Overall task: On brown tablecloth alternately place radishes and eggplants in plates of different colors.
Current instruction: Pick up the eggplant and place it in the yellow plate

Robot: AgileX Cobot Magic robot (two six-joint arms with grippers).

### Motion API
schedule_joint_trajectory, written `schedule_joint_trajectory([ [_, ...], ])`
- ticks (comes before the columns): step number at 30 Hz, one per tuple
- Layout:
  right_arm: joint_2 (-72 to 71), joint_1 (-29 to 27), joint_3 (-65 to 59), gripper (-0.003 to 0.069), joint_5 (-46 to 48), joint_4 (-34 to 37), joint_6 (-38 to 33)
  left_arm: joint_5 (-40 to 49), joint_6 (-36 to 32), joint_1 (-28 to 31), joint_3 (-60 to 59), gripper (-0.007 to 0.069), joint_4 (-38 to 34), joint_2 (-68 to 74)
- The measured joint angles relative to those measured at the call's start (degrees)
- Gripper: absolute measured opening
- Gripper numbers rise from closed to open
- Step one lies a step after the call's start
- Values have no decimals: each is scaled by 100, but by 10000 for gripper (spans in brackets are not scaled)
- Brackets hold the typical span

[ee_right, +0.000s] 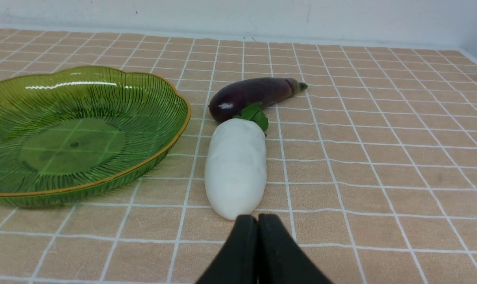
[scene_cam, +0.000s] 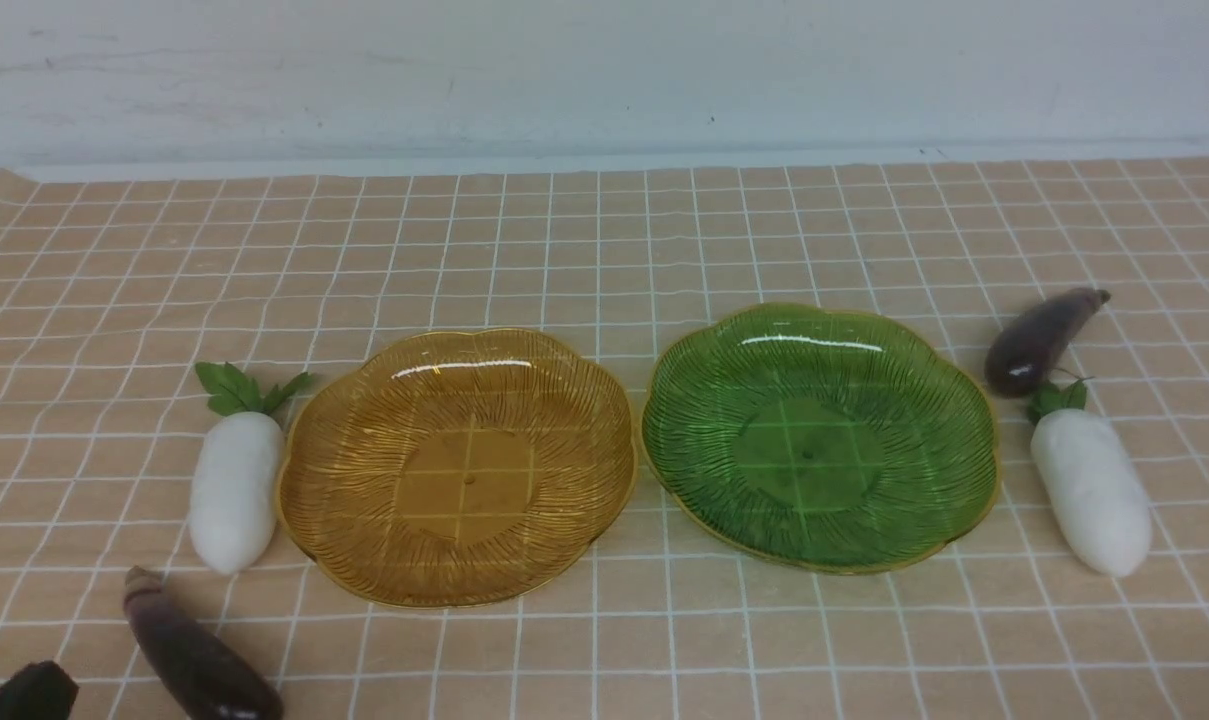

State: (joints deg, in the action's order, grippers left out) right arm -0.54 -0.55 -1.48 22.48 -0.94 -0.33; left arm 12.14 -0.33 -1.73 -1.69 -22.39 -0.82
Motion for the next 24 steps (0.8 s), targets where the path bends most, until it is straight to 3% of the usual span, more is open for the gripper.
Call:
schedule_joint_trajectory([
  [6, 0, -11, 0, -15, 9, -168, -6, -1837, 125, 0, -5, -4, -1913, 0],
  [8, 0, -11, 0, -15, 9, -180, -6, -2236, 116, 0, 76, -4, -2210, 0],
  [11, 0, -11, 0, -15, 14, -185, -6, -2139, -231, 0, 689, -4, -2310, 27],
  [15, 0, -11, -11, -15, -204, 94, -6, -1078, -1213, 0, 1970, -4, -2303, 758],
  [18, 0, -11, -21, -15, -941, 950, 72, 594, -1800, 0, 3140, -4, -2091, 2299],
  [20, 0, -11, -27, -15, -1459, 1872, 256, 1872, -1713, 0, 3676, -4, -1541, 3541],
  [24, 0, -11, -27, -15, -1940, 3488, 604, 2950, -891, 0, 3827, -4, -375, 5156],
])
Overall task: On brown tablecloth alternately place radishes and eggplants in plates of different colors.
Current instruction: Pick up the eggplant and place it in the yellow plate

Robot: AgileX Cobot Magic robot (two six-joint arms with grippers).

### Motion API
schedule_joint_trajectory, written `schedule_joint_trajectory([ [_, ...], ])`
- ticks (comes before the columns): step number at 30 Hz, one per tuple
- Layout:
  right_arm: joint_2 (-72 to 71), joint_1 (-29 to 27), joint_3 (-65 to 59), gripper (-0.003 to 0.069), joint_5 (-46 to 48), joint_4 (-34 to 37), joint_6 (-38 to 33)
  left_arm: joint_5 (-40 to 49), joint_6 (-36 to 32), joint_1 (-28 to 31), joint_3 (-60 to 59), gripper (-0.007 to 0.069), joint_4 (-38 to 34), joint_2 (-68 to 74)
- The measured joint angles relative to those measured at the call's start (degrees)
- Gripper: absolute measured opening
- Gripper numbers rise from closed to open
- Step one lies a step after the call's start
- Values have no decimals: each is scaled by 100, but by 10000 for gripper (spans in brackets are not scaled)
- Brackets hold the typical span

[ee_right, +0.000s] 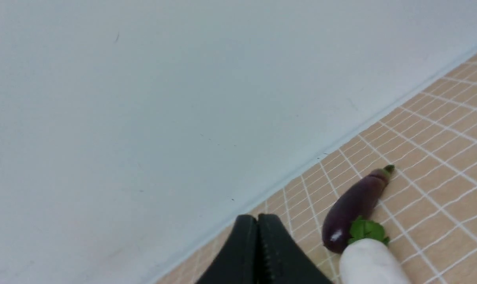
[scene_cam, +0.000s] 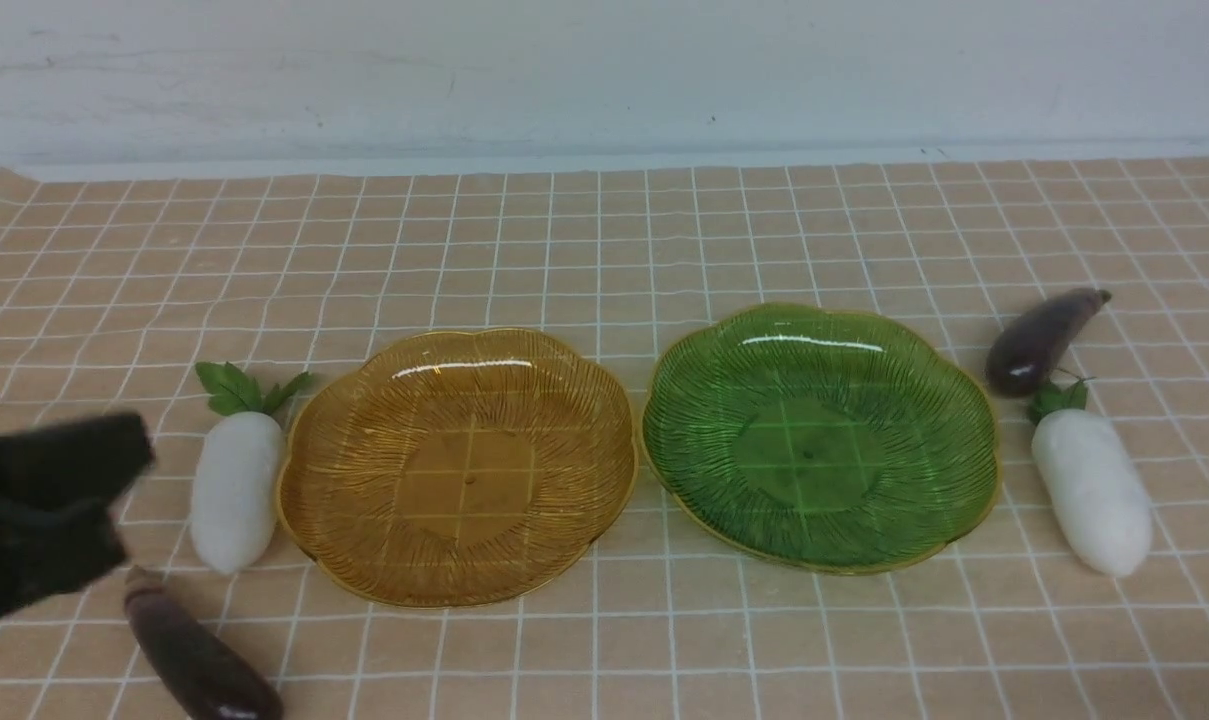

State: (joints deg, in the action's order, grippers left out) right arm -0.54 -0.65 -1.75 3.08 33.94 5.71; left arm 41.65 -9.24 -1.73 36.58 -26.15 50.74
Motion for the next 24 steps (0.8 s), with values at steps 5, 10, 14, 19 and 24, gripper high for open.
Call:
schedule_joint_trajectory([
  [5, 0, 0, 0, -15, -126, 603, -99, 156, 924, 185, 0, -3, 807, 1035],
  [10, 0, 0, 131, -15, 155, 640, -213, 251, 1004, 1535, 106, 0, 596, 1420],
  [14, 728, 0, 1400, -15, 1609, 234, -799, 332, 461, 1962, 131, 0, 39, 1748],
  [19, 2476, 0, 2837, -15, 3279, -45, -1636, 224, -537, 1817, 133, 111, -804, 2384],
  [24, 3731, 0, 3574, -15, 4447, 61, -2527, -45, -683, 1765, 154, 381, -1053, 2955],
])
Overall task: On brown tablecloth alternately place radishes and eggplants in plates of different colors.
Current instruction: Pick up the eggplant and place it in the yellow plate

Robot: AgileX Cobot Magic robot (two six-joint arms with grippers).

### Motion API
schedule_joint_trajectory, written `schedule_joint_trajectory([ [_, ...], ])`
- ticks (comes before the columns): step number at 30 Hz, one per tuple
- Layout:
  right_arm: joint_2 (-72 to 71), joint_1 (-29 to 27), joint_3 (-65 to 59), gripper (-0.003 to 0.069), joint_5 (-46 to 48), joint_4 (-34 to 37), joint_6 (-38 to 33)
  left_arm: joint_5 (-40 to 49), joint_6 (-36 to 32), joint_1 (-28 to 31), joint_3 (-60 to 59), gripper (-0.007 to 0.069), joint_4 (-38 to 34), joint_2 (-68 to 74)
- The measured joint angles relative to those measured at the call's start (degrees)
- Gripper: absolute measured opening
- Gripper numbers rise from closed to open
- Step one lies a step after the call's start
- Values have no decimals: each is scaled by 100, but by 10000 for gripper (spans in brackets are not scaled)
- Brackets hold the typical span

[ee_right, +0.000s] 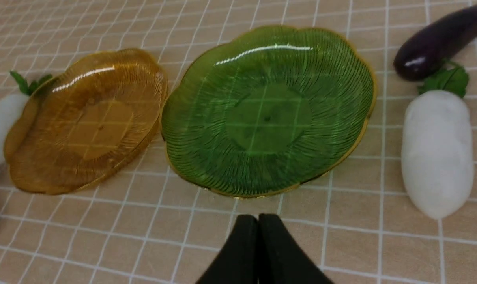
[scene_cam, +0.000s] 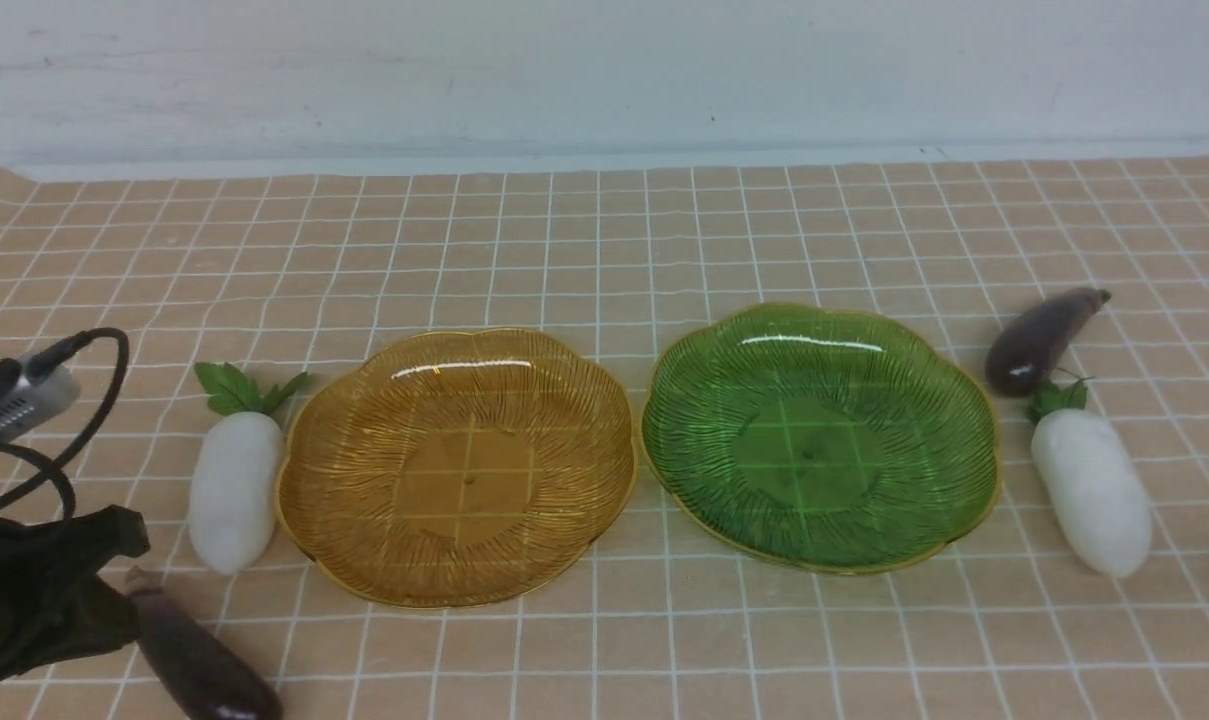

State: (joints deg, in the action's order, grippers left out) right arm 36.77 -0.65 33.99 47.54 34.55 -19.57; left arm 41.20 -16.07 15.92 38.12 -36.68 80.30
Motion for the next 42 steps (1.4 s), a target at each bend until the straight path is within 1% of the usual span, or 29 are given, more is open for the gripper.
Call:
schedule_joint_trajectory([
  [4, 105, 0, 11, -15, 69, 287, -311, -149, 224, 0, 12, 563, -27, 469],
  [5, 105, 0, 15, -15, 63, 325, -370, -154, 287, 0, 12, 597, -35, 637],
  [7, 105, 0, 15, -15, 51, 363, -436, -224, 327, 0, 17, 610, -72, 834],
  [9, 105, 0, 15, -15, 21, 383, -447, -287, 341, 0, 17, 596, -128, 1000],
  [12, 117, 0, 15, -15, 12, 383, -447, -285, 349, 0, 75, 508, -153, 1086],
  [13, 133, 0, 15, -15, 12, 383, -447, -258, 349, 0, 95, 417, -152, 1092],
  [14, 158, 0, 15, -15, 11, 383, -447, -139, 349, 0, 178, 295, -44, 1079],
  [15, 171, 0, 15, -15, 11, 383, -447, -28, 349, 0, 257, 266, 77, 1035],
  [17, 171, 0, 15, -15, 11, 383, -447, 252, 387, 0, 466, 254, 426, 886],
  [20, 171, 0, 15, -15, -8, 383, -447, 844, 655, 0, 846, 251, 901, 356],
  [23, 206, 0, 23, -15, -37, 383, -414, 1218, 788, -9, 1128, 251, 950, -42],
  [25, 428, 0, 172, -15, 4, 223, -226, 1337, 762, -145, 1479, 251, 951, -354],
  [26, 569, 0, 265, -15, 43, 114, -139, 1330, 687, -264, 1632, 251, 951, -416],
  [27, 740, 0, 454, -15, 132, -102, 23, 1285, 537, -535, 1893, 251, 951, -414],
  [29, 1334, 0, 995, -15, 351, -788, 516, 1187, 332, -1153, 2308, 251, 958, -262],
  [30, 1619, 0, 1274, -15, 434, -1064, 720, 1118, 290, -1538, 2520, 251, 1002, -95],
  [33, 2478, 0, 2073, -15, 621, -1920, 1399, 907, 289, -2264, 2913, 251, 1293, 393],
  [35, 3055, 0, 2616, -15, 746, -2225, 1673, 757, 320, -2718, 3237, 251, 1568, 910],
  [38, 4021, 0, 3273, -15, 747, -2385, 1990, 735, 385, -3054, 3684, 251, 1969, 1668],
  [40, 4651, 0, 3662, -6, 638, -2410, 2124, 732, 448, -3083, 3888, 253, 2077, 2015],
  [42, 5324, 0, 4063, 23, 438, -2444, 2165, 732, 472, -3083, 4095, 271, 2211, 2360],
])
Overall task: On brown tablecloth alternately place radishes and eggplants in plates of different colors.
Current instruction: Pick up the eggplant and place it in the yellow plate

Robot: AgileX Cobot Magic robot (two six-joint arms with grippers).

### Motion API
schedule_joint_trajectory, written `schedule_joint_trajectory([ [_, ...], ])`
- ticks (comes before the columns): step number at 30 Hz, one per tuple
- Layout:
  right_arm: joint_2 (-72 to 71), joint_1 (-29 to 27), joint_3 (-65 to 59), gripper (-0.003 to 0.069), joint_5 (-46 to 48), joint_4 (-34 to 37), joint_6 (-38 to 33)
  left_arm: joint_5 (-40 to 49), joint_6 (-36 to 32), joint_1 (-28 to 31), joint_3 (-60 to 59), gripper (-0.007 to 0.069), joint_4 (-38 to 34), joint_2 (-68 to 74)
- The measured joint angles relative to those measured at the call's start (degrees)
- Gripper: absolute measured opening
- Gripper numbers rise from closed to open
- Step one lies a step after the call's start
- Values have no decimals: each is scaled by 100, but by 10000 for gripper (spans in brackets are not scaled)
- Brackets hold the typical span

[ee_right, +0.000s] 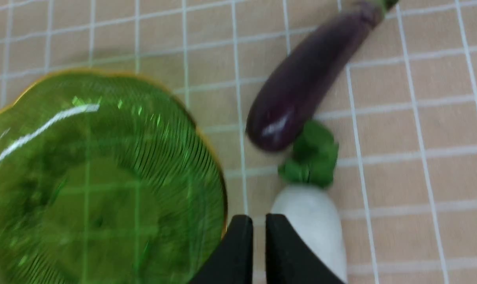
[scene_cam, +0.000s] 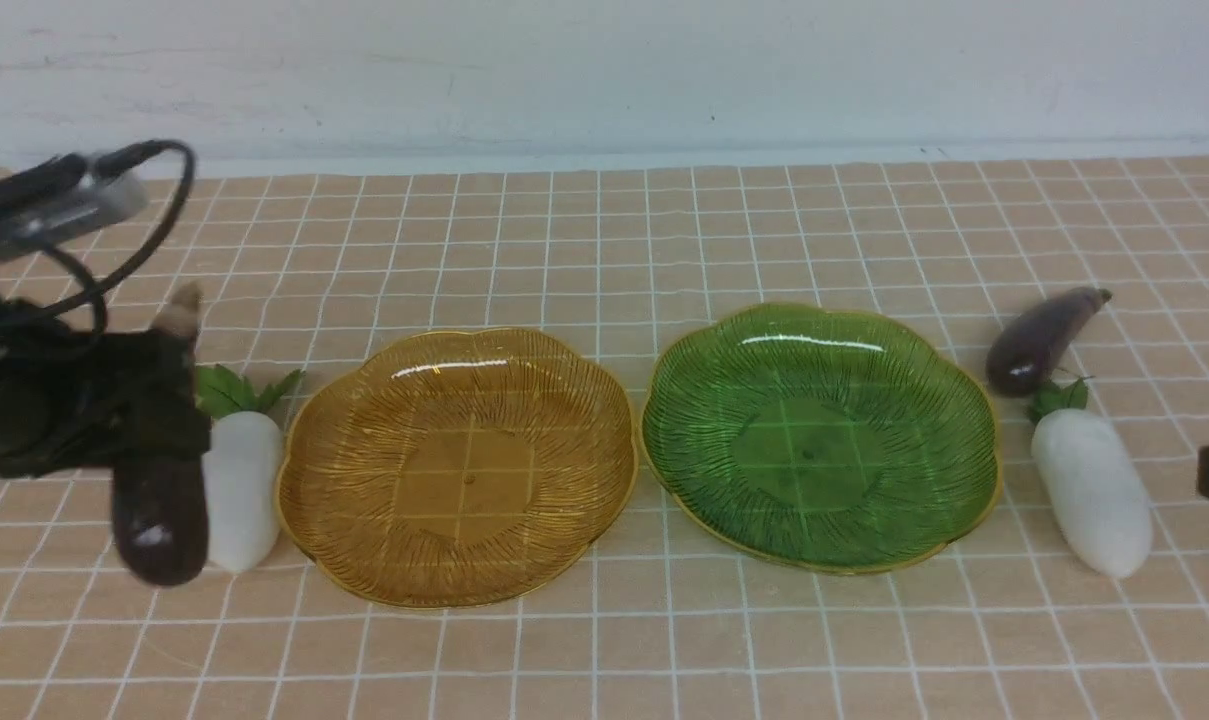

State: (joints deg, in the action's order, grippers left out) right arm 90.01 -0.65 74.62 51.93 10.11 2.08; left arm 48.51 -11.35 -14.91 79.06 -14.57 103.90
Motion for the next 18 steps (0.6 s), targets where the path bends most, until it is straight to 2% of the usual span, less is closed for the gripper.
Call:
schedule_joint_trajectory([
  [2, 454, 0, 268, 52, -168, -25, 14, -18, 26, 6, 138, 313, 135, 227],
  [4, 1077, 0, 654, 130, -397, -83, 14, -37, 81, 6, 192, 376, 254, 322],
  [7, 1854, 0, 1149, 271, -657, -128, 20, -36, 263, 6, 206, 520, 461, 342],
  [9, 2193, 0, 1377, 349, -705, -128, 43, -20, 357, 6, 210, 587, 591, 342],
  [11, 2630, 0, 1687, 465, -723, -142, 176, 108, 445, 6, 250, 627, 643, 342],
  [14, 3090, 0, 2016, 573, -723, -513, 741, 407, 540, 6, 399, 612, 649, 296],
  [18, 3542, 0, 2304, 615, -573, -1011, 1457, 819, 578, 6, 570, 498, 649, 115],
])
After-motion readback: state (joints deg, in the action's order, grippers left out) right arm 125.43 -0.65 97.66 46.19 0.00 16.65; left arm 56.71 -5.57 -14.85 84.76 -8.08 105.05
